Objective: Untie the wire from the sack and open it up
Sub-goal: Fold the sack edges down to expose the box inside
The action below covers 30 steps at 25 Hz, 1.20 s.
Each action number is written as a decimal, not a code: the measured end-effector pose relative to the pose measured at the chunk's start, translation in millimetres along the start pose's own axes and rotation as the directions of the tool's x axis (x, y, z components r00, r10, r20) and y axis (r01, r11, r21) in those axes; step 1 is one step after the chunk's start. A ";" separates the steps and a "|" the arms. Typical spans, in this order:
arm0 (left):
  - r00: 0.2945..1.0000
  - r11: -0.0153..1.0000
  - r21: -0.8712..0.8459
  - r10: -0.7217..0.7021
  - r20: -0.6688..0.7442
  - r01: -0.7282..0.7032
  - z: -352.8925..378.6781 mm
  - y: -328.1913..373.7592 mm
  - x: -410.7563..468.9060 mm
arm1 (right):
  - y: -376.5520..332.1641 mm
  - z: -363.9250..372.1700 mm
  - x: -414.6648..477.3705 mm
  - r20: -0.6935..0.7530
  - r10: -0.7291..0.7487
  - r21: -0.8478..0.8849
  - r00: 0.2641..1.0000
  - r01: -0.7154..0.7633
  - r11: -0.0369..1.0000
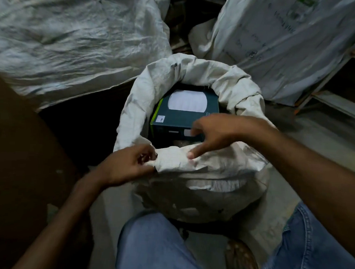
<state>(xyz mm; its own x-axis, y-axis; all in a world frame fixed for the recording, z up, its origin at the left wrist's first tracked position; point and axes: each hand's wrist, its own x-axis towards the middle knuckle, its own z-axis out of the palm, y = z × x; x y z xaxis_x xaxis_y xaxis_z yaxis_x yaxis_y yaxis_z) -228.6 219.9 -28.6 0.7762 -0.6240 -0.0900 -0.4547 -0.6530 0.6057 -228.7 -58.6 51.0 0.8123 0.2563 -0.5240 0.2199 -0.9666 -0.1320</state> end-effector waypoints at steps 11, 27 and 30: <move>0.597 0.443 -0.768 -0.796 -0.100 0.462 20.8 -30.2 70.5 | -75.8 77.6 17.3 -0.205 -0.405 -0.325 0.891 0.328 0.887; 0.810 -0.351 -0.899 -0.586 -0.007 -0.262 7.4 -65.6 23.5 | -51.2 25.6 64.0 -0.350 -0.048 0.388 0.936 0.191 0.902; 0.836 -0.373 -0.897 -0.549 0.009 -0.236 9.1 -59.7 21.9 | -39.6 12.6 106.6 -0.438 -0.127 0.152 0.890 0.212 0.965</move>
<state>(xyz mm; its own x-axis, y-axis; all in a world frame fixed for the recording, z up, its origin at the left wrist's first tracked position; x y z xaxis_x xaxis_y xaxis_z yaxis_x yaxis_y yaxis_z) -188.4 241.3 -74.0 0.8947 -0.1669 -0.4144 0.3786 0.7757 0.5050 -157.6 6.8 -10.2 0.9316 0.3543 -0.0815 0.3026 -0.8800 -0.3662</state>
